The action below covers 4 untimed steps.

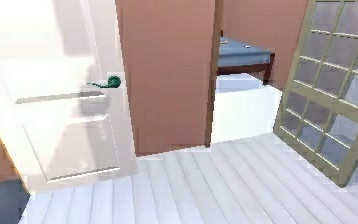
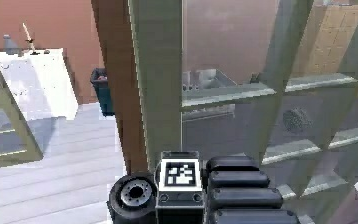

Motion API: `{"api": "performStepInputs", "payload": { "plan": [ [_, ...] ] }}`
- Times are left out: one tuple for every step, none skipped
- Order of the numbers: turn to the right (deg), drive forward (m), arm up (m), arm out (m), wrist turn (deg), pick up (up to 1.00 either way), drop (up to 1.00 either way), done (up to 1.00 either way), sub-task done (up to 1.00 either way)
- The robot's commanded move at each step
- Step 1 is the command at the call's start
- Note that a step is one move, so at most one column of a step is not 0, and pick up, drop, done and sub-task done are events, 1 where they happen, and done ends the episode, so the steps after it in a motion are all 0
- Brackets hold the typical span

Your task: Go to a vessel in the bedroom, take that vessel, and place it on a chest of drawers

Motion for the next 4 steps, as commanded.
{"api": "performStepInputs", "payload": {
  "plan": [
    [-15.0, 0.00, 0.00, 0.00, 0.0, 0.00, 0.00, 0.00, 0.00],
    [0.0, 0.30, 0.00, 0.00, 0.0, 0.00, 0.00, 0.00, 0.00],
    [45.0, 0.00, 0.00, 0.00, 0.0, 0.00, 0.00, 0.00, 0.00],
    [30.0, 0.00, 0.00, 0.00, 0.0, 0.00, 0.00, 0.00, 0.00]
  ]
}}
